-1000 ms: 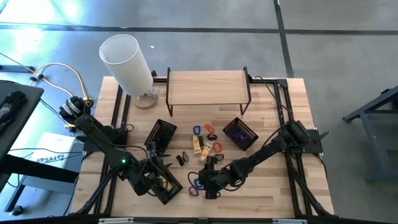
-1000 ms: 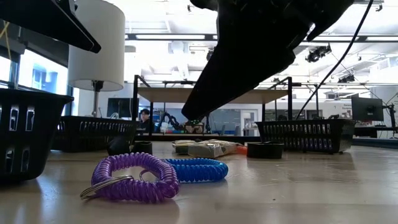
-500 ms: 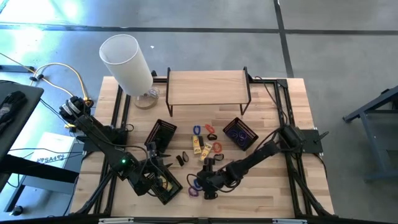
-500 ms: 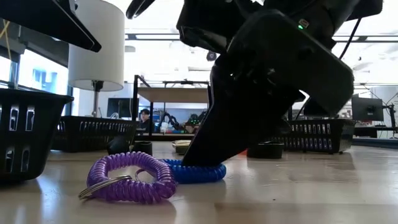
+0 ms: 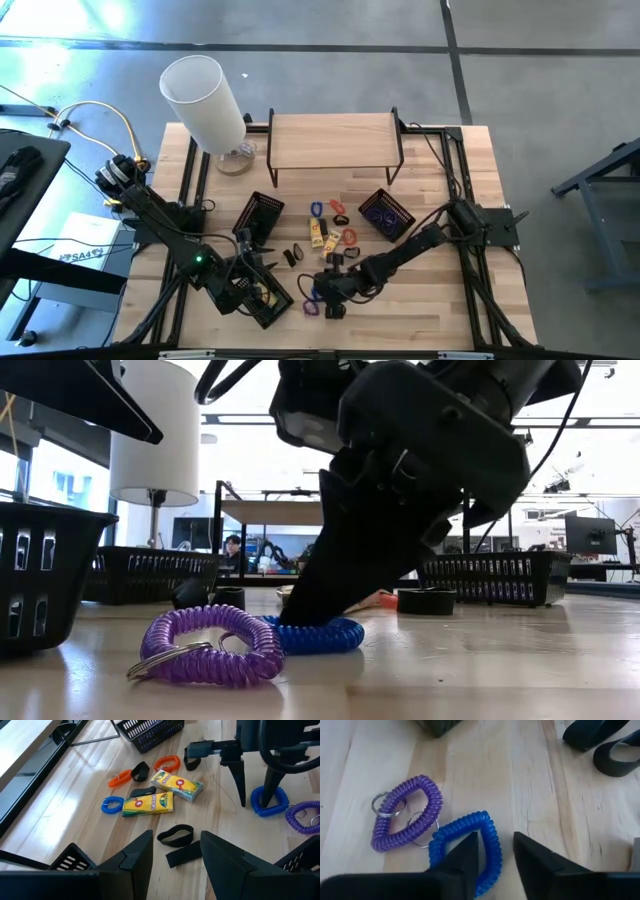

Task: Pick & Place Office Desk Supplies
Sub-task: Put the bottom blue spring keychain into the top right black bin

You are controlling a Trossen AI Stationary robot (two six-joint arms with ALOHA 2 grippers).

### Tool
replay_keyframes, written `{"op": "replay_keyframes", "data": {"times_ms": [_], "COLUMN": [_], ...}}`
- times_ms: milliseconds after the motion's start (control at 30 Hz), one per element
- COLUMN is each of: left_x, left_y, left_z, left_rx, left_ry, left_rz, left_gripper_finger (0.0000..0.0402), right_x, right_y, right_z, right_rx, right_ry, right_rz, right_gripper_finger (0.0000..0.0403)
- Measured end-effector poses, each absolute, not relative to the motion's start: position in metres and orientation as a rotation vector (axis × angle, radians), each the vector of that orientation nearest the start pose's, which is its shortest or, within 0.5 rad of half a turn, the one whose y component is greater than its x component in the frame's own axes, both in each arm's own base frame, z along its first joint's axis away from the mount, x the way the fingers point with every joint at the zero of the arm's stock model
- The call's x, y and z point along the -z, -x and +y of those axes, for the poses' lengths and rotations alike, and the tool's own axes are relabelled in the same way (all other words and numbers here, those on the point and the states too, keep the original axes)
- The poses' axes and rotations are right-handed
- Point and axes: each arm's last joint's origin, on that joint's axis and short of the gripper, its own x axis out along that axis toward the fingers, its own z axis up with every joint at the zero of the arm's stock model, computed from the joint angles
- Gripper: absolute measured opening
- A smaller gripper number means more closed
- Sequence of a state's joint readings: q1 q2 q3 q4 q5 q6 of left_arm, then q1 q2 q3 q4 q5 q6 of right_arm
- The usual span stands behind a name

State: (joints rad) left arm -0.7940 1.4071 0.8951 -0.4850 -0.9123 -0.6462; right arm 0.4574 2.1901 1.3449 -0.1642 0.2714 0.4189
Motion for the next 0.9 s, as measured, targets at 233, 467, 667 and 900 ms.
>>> {"op": "replay_keyframes", "data": {"times_ms": [233, 467, 667, 900], "left_x": [-0.224, -0.224, -0.224, -0.220], "left_y": [-0.203, -0.203, -0.203, -0.205], "left_z": [-0.174, -0.174, -0.174, -0.173], "left_rx": [-0.303, -0.304, -0.304, -0.314], "left_ry": [-0.129, -0.128, -0.128, -0.138], "left_rz": [0.574, 0.573, 0.573, 0.583], "left_gripper_finger": [0.0156, 0.0156, 0.0156, 0.0156], "right_x": [-0.098, -0.118, -0.156, -0.193], "right_y": [-0.391, -0.380, -0.356, -0.312], "right_z": [0.182, 0.192, 0.207, 0.220], "right_rx": [0.049, 0.077, 0.169, 0.359], "right_ry": [-0.020, 0.028, 0.068, 0.139], "right_rz": [0.937, 0.896, 0.840, 0.763], "right_gripper_finger": [0.0014, 0.0010, 0.0008, 0.0008]}}
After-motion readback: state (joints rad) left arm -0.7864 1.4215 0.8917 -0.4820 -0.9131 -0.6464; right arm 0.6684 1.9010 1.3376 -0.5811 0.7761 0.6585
